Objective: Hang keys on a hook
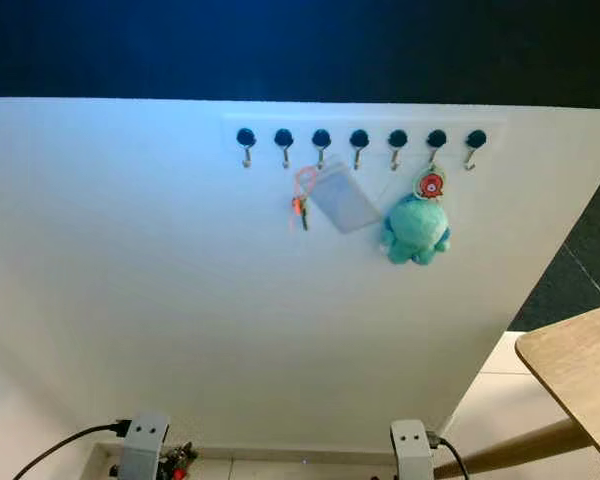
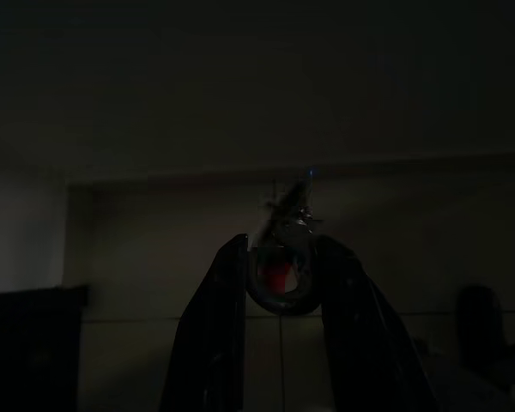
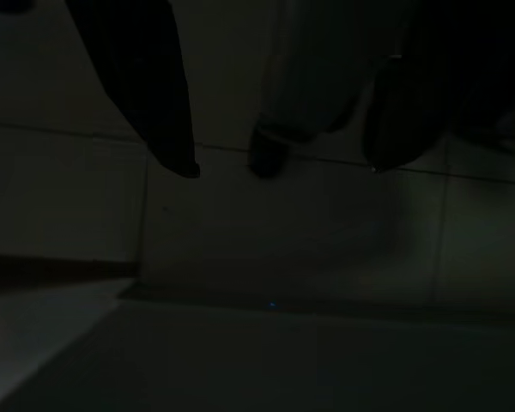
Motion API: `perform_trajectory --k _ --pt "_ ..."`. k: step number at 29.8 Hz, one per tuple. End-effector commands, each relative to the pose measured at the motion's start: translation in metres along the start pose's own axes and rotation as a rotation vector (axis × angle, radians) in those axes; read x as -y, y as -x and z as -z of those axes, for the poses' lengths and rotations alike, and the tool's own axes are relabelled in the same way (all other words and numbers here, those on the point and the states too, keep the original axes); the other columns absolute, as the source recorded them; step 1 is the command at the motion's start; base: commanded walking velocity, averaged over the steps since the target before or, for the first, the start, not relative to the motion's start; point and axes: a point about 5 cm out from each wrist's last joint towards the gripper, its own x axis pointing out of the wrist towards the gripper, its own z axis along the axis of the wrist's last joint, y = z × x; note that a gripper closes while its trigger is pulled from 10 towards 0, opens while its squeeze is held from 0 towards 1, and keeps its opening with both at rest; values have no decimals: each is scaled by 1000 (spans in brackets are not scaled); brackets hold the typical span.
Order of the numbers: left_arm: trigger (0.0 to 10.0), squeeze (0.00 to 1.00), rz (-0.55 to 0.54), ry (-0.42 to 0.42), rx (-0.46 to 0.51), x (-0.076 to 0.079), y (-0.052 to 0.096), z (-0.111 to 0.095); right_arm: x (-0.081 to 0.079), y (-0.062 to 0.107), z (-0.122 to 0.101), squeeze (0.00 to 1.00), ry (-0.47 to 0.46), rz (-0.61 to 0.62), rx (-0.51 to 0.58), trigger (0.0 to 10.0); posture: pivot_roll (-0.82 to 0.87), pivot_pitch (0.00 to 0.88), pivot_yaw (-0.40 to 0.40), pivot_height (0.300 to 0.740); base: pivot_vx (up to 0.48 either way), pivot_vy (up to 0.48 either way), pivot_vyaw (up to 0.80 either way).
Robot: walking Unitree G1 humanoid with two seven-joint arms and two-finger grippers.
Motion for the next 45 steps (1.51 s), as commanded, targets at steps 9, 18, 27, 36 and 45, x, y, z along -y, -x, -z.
perform_trajectory --k 9,18,27,36,45 --pt "10000 0 1 27 -12 0 -1 -1 2 1 4 0 -3 9 -16 10000 46 27 4 740 0 0 0" --pt "10000 0 5 36 -10 0 -1 -1 2 1 3 0 1 6 -15 10000 49 29 2 740 0 429 0" --pt "10000 0 5 35 5 -1 -1 -2 -1 0 3 0 4 3 -12 10000 49 30 2 740 0 365 0" --pt "10000 0 33 -9 -1 -1 -1 -2 -1 0 2 0 1 3 -6 10000 46 31 7 740 0 -213 0" --pt "10000 0 41 -3 4 2 -1 -2 -1 1 4 0 -1 5 -8 10000 46 33 8 740 0 -480 0"
